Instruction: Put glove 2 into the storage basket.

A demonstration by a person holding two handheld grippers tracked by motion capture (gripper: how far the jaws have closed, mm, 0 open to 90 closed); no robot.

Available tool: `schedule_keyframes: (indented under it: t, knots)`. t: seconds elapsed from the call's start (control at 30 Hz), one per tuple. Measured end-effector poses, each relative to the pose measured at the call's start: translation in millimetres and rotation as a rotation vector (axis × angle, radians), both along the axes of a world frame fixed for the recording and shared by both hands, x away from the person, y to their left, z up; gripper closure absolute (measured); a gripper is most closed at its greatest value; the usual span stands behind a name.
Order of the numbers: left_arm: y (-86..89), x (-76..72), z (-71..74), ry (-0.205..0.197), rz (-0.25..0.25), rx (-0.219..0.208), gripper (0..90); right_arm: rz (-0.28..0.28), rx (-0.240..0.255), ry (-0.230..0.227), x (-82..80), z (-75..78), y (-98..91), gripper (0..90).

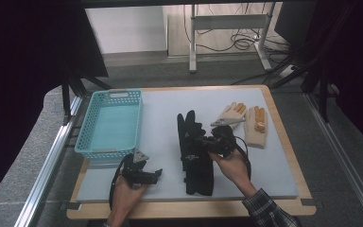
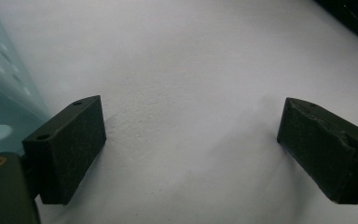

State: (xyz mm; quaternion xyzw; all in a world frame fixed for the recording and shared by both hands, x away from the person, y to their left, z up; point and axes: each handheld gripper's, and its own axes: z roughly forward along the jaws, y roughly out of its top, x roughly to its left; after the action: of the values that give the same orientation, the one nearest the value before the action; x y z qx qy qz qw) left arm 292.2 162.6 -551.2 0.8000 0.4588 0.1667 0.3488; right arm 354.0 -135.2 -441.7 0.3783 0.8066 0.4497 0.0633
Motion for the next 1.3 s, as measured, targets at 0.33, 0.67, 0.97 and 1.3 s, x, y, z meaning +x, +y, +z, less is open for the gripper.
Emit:
schedule_keyframes:
  t: [0.33, 0.67, 0.97, 1.3]
  knots:
    - [-0.1, -0.1, -0.1, 0.0, 0.001, -0.002, 8.0, -0.055, 0.031, 0.028, -39.6, -11.8, -23.9, 79.6]
    - [-0.1, -0.2, 0.0, 0.0, 0.002, -0.001, 8.1, -0.09, 0.002, 0.024, -49.9, -37.1, -19.8, 79.1]
    - [0.0, -0.1, 0.1, 0.001, 0.0, 0.002, 8.1, -0.101, -0.094, -0.023, -46.4, -59.5, -16.8, 56.7]
    - [0.1, -0.1, 0.1, 0.001, -0.001, 0.002, 8.1, -0.1, -0.074, -0.055, -37.9, -50.3, -50.0, 54.4]
